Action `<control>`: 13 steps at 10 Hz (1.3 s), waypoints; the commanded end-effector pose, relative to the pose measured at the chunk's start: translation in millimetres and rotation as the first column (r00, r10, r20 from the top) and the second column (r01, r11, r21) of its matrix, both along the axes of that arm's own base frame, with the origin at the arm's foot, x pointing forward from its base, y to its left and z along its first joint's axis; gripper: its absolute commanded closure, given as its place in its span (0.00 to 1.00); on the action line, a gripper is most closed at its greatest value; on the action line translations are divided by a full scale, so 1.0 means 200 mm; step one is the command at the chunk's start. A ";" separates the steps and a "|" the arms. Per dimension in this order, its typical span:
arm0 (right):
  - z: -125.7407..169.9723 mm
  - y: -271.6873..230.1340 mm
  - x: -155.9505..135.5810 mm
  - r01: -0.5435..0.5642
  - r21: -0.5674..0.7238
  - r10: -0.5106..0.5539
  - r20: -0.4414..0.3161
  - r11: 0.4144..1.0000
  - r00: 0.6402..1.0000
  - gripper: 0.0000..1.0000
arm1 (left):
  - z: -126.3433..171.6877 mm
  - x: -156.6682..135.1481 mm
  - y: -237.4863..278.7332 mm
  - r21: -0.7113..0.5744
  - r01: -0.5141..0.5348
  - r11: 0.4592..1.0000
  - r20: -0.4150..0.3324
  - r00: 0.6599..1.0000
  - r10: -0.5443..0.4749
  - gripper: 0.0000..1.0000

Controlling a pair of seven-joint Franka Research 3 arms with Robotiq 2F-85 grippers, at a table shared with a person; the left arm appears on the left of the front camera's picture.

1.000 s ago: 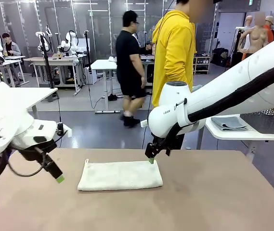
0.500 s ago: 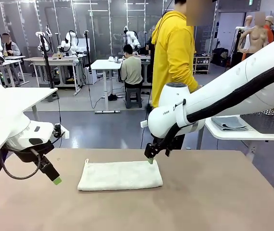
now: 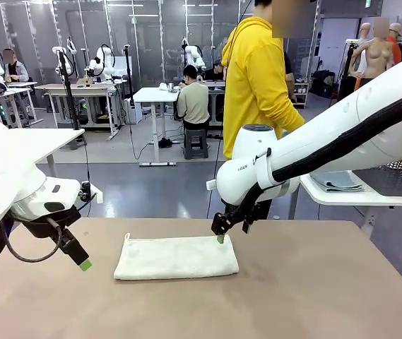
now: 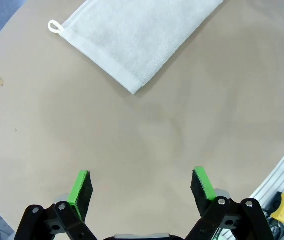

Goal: Fold the towels and place them in the basket.
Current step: When a person lays out a Towel with hook on the table, fold it in half twice.

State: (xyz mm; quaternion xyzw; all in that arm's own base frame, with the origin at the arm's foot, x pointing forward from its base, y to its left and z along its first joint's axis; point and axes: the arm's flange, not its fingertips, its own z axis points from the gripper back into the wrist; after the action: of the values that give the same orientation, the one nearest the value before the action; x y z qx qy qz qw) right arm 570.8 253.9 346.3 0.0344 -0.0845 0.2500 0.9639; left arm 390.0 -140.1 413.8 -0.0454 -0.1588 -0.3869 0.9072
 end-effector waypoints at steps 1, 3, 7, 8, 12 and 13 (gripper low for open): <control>-0.04 0.03 0.00 0.093 -0.015 -0.093 -0.025 0.996 0.995 0.00 | 0.00 0.02 -0.01 0.000 -0.016 1.000 0.006 1.000 0.016 0.00; -0.11 0.05 0.00 0.148 -0.019 -0.149 -0.034 0.989 0.988 0.00 | 0.00 0.02 -0.01 0.000 -0.016 1.000 0.006 1.000 0.016 0.00; -0.23 0.08 0.01 0.240 -0.032 -0.241 -0.048 0.970 0.969 0.00 | 0.00 0.02 -0.01 0.000 -0.016 1.000 0.006 1.000 0.016 0.00; -0.25 0.07 0.00 0.272 -0.028 -0.273 -0.049 0.962 0.961 0.00 | 0.00 0.02 -0.01 0.000 -0.016 1.000 0.006 1.000 0.016 0.00; -0.29 0.07 0.01 0.321 -0.024 -0.322 -0.061 0.947 0.945 0.00 | 0.00 0.02 -0.01 0.000 -0.016 1.000 0.006 1.000 0.016 0.00; -0.30 0.08 0.02 0.328 -0.028 -0.329 -0.062 0.944 0.942 0.22 | 0.00 0.02 -0.01 0.000 -0.016 1.000 0.006 1.000 0.016 0.00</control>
State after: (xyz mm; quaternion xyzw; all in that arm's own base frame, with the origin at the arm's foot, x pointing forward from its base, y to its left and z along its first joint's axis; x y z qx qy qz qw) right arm 570.9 261.5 291.3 0.0309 -0.0466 0.1051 0.9929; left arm 390.0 -140.0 413.9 -0.0457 -0.1589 -0.3866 0.9073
